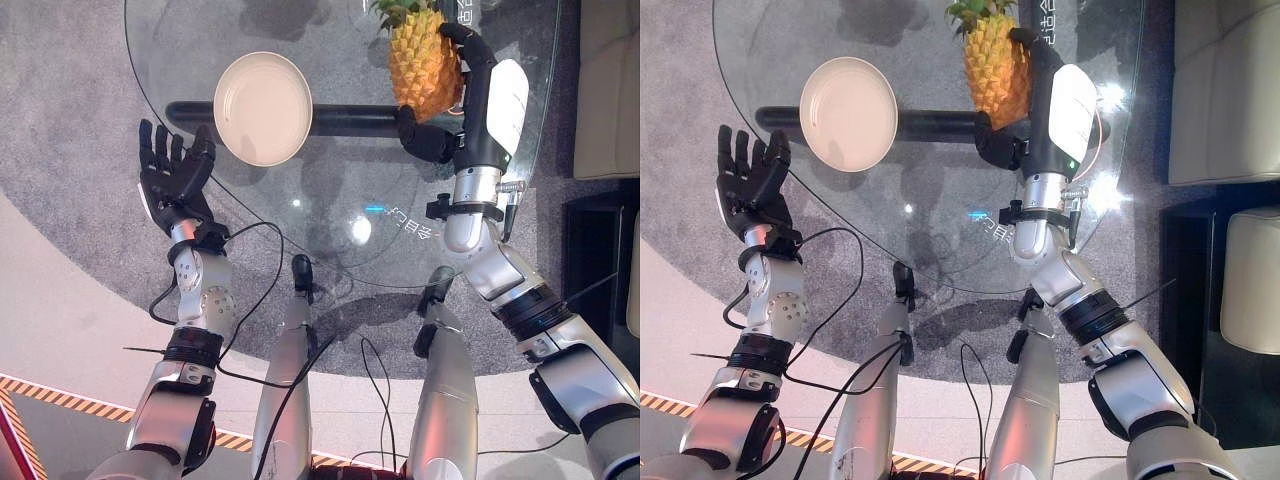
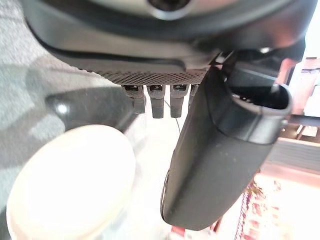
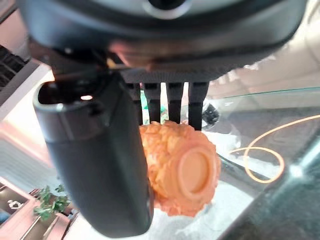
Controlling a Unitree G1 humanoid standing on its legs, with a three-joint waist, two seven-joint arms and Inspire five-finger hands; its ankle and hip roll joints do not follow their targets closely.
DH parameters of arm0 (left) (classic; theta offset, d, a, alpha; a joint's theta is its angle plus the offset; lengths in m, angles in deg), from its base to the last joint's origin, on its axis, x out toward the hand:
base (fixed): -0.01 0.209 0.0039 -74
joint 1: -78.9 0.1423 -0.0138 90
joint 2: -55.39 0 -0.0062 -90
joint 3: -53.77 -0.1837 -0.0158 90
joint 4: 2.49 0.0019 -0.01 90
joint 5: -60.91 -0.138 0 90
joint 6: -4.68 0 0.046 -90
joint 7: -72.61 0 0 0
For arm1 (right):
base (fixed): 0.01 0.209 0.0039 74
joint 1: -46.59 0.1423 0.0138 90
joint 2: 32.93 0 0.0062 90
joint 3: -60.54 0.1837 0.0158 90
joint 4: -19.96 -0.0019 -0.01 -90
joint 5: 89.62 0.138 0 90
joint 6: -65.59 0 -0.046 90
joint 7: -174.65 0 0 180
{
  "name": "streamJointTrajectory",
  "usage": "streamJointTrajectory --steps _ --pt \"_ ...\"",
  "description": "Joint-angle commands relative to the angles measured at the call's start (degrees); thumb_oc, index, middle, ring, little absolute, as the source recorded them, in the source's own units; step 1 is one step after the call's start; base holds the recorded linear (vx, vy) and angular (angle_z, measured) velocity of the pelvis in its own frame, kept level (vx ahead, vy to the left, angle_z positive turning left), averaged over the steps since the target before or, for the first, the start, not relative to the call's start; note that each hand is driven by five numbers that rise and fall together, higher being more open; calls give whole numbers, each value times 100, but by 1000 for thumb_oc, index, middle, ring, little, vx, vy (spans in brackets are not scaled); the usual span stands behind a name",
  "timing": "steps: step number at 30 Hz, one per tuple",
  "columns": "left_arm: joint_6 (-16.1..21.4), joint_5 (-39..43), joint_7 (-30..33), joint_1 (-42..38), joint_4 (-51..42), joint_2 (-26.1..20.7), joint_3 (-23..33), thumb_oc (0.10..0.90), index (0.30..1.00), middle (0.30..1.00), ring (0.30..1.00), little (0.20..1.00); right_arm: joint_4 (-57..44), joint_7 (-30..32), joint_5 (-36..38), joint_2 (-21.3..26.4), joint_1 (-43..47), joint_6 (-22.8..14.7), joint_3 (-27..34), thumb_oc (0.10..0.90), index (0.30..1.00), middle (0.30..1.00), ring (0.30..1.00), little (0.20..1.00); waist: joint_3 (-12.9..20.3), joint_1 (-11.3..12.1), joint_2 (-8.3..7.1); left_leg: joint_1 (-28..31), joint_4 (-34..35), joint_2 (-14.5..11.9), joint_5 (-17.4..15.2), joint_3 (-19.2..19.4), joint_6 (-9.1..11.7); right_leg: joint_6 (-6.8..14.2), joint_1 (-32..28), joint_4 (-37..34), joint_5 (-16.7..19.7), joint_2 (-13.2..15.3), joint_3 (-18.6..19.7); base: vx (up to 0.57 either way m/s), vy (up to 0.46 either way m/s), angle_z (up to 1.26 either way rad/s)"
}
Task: Pick up the fruit to the plate
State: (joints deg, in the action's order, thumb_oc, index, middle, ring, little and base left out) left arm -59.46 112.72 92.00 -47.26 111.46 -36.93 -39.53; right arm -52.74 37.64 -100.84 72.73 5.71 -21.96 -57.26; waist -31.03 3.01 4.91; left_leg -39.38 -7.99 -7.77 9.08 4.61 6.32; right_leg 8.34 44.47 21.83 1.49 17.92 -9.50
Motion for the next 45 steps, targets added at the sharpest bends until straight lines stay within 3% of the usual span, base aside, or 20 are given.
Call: streamJointTrajectory --steps 1,15,34,45 --pt "361 -576 -213 -377 -762 -359 41 800 900 900 900 900 -1140 108 -560 112 452 -819 385 100 300 300 300 200 124 -7 -69 -235 -575 -89 -402 -262 148 173 -122 -349 208 14 11 0 0 0" --pt "-82 -551 -803 -506 -1506 -506 -122 800 900 900 900 900 -1550 -335 -739 228 511 -1212 305 100 300 300 300 200 124 -20 -80 -210 -493 -98 -382 -224 157 213 -172 -488 279 36 5 0 0 0" --pt "-859 1169 -1669 -695 -1859 -419 -479 800 900 900 900 900 -1978 -978 -826 351 825 -1342 -157 100 300 300 300 200 124 -51 -91 -205 -447 -102 -352 -180 161 255 -225 -619 350 71 -33 0 0 0" --pt "-971 1924 -1908 -695 -1962 -348 -604 800 900 900 900 900 -2036 -1307 -874 527 937 -1408 -558 100 300 300 300 200 124 -46 -117 -247 -443 -86 -357 -192 161 273 -224 -663 366 93 -73 0 0 0"
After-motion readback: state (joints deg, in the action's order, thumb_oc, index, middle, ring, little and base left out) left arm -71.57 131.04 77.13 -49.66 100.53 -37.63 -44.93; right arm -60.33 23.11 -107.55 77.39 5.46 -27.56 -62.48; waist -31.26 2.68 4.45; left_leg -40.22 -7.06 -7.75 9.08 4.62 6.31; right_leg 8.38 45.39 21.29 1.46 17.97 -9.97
